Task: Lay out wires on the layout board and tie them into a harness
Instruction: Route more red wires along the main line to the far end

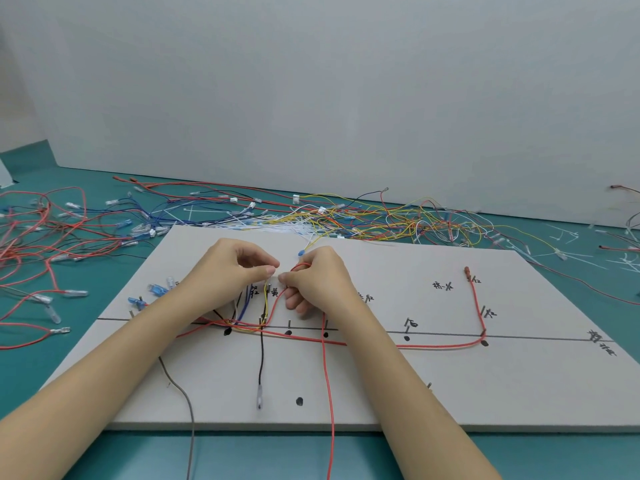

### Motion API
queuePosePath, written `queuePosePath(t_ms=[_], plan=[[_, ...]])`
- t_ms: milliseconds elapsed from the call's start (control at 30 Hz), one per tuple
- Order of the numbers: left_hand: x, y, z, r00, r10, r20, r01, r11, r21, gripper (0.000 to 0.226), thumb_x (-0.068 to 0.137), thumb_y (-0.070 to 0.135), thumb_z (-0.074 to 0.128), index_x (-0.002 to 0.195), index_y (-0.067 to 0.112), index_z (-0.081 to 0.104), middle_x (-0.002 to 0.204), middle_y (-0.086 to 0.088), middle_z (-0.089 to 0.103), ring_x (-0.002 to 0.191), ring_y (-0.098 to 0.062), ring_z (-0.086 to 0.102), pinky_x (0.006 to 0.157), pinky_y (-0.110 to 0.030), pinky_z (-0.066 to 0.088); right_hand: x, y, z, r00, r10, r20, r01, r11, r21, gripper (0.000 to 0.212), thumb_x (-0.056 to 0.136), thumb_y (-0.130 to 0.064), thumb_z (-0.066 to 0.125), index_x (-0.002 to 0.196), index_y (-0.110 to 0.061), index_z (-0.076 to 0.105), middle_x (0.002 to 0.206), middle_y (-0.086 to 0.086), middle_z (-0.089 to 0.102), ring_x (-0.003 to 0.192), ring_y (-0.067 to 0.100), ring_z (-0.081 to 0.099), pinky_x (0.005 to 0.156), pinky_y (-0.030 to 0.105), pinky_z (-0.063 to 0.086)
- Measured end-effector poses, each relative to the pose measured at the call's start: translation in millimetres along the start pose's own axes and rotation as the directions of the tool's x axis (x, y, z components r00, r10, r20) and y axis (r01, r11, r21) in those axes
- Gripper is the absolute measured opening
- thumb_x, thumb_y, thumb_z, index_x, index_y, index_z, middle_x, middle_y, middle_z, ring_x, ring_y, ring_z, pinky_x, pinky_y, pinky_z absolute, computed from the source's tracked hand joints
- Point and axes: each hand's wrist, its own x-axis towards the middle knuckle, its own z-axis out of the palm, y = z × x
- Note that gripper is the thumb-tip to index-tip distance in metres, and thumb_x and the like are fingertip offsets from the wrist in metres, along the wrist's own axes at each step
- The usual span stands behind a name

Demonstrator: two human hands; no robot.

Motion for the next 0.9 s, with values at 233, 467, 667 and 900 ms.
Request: queuePosePath(t_ms=[233,467,667,900], plan=[[1.0,-2.9,4.4,1.000,0.004,-0.024,-0.002,0.996,0.094,0.019,0.079,0.010,0.078,0.075,0.029,0.076,0.072,0.002,0.074,0.079,-0.027,0.067,0.076,-0.040,0.054,-0.5,-1.3,1.8,0.997,-0.066,-0.030,0.066,0.998,0.017,0.013,0.090,-0.007,0.057,0.085,0.004,0.062,0.063,0.017,0.063,0.050,0.029,0.061,0.052,0.033,0.053],[1.4,1.4,5.3,1.000,-0.015,0.024,0.011,0.986,0.168,0.021,0.083,0.012,0.069,0.071,0.027,0.077,0.078,-0.014,0.071,0.083,-0.037,0.064,0.077,-0.045,0.054,-0.7,0.0,6.4,0.986,-0.118,-0.117,0.112,0.992,-0.059,0.016,0.083,-0.007,0.064,0.068,-0.004,0.059,0.055,0.013,0.062,0.040,0.024,0.055,0.041,0.028,0.049],[-2.4,2.7,-7.5,0.983,-0.062,0.175,0.024,0.978,0.208,0.025,0.061,0.038,0.057,0.070,0.059,0.069,0.092,0.000,0.066,0.104,-0.025,0.052,0.098,-0.043,0.041,4.1,1.4,12.1,0.973,-0.173,-0.150,0.172,0.985,-0.024,0.011,0.080,-0.008,0.069,0.071,-0.007,0.063,0.067,0.019,0.070,0.047,0.027,0.060,0.053,0.039,0.058],[-1.6,-8.0,-9.7,0.981,-0.037,0.192,-0.011,0.970,0.242,0.034,0.074,0.025,0.084,0.087,0.051,0.066,0.108,0.004,0.057,0.117,-0.022,0.046,0.108,-0.041,0.033,2.8,-0.4,12.9,0.980,-0.179,-0.088,0.183,0.982,0.043,0.015,0.086,-0.011,0.064,0.075,-0.001,0.067,0.069,0.021,0.069,0.048,0.024,0.059,0.048,0.031,0.052]])
